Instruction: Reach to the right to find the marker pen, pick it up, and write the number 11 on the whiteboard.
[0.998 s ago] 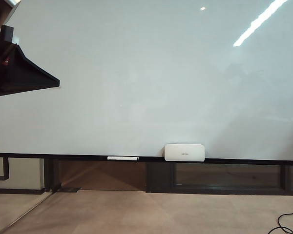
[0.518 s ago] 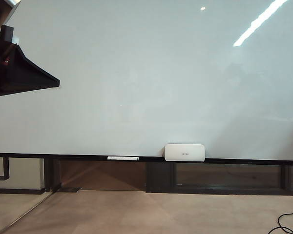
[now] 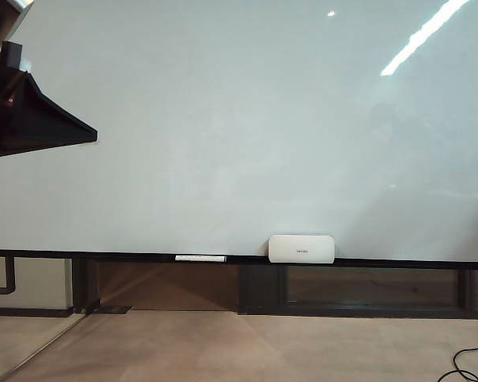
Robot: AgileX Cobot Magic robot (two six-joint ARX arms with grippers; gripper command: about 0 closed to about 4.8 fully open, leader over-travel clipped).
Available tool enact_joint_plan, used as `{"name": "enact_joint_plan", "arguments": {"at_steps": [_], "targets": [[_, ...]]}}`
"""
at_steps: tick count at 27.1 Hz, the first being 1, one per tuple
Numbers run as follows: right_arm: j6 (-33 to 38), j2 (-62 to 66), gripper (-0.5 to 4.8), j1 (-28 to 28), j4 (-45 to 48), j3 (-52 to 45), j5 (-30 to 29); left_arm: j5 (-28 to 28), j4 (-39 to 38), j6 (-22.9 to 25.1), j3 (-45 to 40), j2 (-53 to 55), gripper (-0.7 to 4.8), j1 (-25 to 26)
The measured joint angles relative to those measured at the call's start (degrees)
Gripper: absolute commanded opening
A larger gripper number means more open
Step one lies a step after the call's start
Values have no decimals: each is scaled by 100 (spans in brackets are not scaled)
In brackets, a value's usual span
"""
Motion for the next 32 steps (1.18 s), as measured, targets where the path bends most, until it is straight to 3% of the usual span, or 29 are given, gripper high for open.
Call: {"name": "enact_joint_plan", "arguments": {"at_steps": [5,16,32], "targets": [[-2,0,142,0,-2,0,118,0,0,0,0,0,-6,2],[-22,55,-1,4,-2,63,116,0,0,0,0,0,-6,0],[46,81,-2,33,-175,173,293,92,2,-2,0,0,-6,0]]}}
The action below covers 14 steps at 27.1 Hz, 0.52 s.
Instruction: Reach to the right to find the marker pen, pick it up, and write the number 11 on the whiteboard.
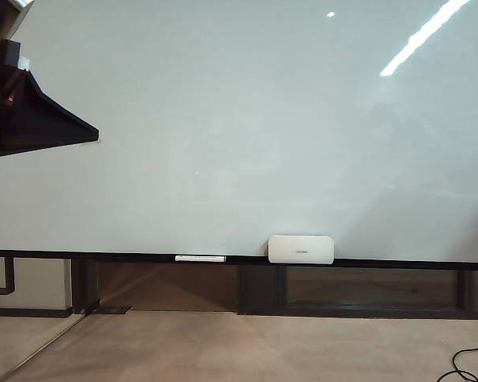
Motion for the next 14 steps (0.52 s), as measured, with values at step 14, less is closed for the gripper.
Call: {"name": "enact_joint_plan", "arguments": {"at_steps": [14], "targets": [[0,-643,-2,-162,-1029,-57,601,293,-4,-96,33,0,-6,0]]}}
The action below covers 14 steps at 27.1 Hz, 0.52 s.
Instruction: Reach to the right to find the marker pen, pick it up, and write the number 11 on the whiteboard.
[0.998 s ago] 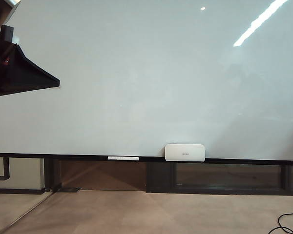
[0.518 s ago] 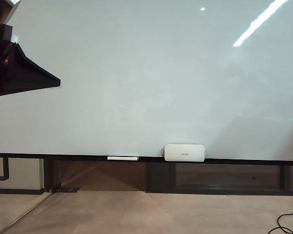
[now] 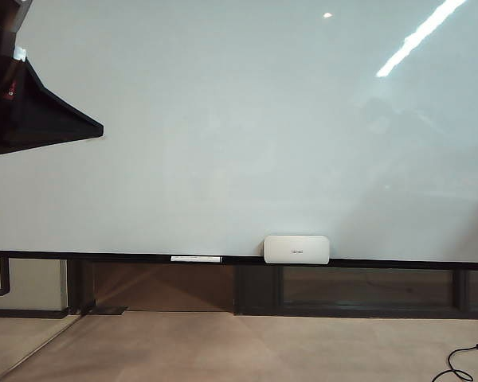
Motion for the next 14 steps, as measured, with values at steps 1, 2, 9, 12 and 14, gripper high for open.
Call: {"name": "enact_joint_plan", "arguments": {"at_steps": [1,2,9,12,14], "targets": [[-2,-125,-2,-7,-98,-103,2,31,0,-4,0,0,-6,0],[-2,-282,-2,-15,-109,-264,0,68,0,-7,0,0,-6,0],[-17,-1117,-2,-35,234,-1250,0,584,-160,-11,192,2,-6,0],[-17,-1451,-2,-13,214,-1816,4,841,-254,-37,267,0,-6,0],[-17,-1742,-2,37,192,-2295,74,1016,-302,-76,317,2,-5,-2]]}}
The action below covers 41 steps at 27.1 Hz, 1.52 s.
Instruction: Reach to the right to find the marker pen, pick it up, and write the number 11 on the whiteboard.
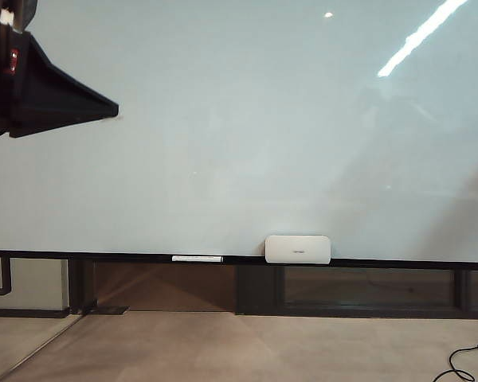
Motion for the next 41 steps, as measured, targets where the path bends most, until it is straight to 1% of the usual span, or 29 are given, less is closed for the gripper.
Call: {"name": "enact_joint_plan", "arguments": {"at_steps": [3,6,10,14,16,21,22,23,24,26,27,29,30,31,33,35,37,39,41], "targets": [[-2,-476,-2,48,179,-647,39,284,-35,-66,44,-2,-6,0],[0,-1119,-2,52,297,-1384,79,407,-22,-199,46,-2,-5,-9],[11,-1770,-2,125,597,-2249,136,719,280,-570,48,-7,-6,-11],[79,-2422,-2,452,619,-3012,144,734,319,-732,48,-144,-5,-11],[125,-2649,-2,684,629,-3226,118,588,317,-765,48,-269,-6,-11],[238,-3099,-2,1683,647,-3552,72,-186,223,-820,72,-708,-6,7],[251,-3193,-2,1985,577,-3560,70,-363,15,-815,179,-861,-6,4],[256,-3346,-2,2413,450,-3560,76,-555,-267,-758,378,-1021,-6,-2],[258,-3447,-2,2739,422,-3554,79,-734,-573,-627,577,-1172,-5,-4],[315,-3539,-2,3342,422,-3453,136,-1165,-1408,-116,1056,-1386,-5,-7],[481,-3521,-2,3622,341,-3324,173,-1346,-1799,192,1298,-1399,-6,-9],[730,-3392,-2,4011,136,-3005,232,-1504,-1930,597,1401,-1443,-5,-9],[793,-3324,-2,4181,85,-2870,289,-1676,-1926,669,1399,-1488,-6,-31],[817,-3276,-2,4358,37,-2756,350,-2017,-1904,710,1399,-1569,-6,-116],[835,-3182,-2,4607,-101,-2409,400,-2632,-1899,719,1401,-1714,-6,-219],[837,-3123,-2,4795,-262,-2028,404,-3112,-1989,798,1401,-1860,-6,-229],[855,-3001,-2,4830,-433,-1676,400,-3543,-2033,822,1421,-1978,-6,-225],[883,-2857,-2,4861,-660,-1364,435,-3681,-2208,881,1585,-1993,-6,-219],[890,-2723,-2,4872,-933,-1049,446,-3689,-2435,1071,1832,-1991,-6,-221]]}}
